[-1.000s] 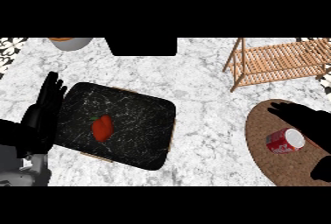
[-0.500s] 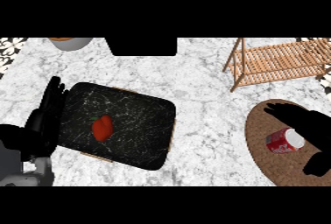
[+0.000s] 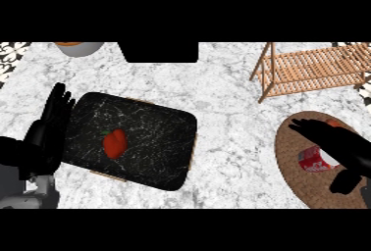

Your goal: Pick the can from the placemat and place it in the tiered shelf

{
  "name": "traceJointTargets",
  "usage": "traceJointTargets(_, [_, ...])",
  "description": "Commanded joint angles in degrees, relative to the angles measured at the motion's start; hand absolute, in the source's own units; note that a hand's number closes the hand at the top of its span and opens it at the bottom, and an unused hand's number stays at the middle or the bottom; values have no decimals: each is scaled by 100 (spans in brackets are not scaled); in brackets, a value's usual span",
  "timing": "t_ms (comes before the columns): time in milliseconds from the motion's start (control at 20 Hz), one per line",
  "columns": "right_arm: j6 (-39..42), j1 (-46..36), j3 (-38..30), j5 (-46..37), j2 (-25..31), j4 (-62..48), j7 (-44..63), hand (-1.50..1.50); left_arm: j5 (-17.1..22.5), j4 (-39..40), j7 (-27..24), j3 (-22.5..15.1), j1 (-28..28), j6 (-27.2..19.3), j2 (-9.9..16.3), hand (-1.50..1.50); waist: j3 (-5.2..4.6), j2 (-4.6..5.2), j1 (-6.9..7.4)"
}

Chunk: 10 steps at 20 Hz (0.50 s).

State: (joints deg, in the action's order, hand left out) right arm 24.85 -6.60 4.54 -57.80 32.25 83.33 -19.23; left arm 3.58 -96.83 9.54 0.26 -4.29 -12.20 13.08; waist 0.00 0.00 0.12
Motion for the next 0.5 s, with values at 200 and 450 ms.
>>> traceJointTargets(200, [-93,-546,208,-637,-173,-1193,-261,150,-266,-22,-234,-120,210,-14,-338,0,1,4,35])
traceJointTargets(450, [-799,-575,132,-849,-212,-1073,-728,150,-85,-26,93,196,-51,252,-138,0,1,2,13])
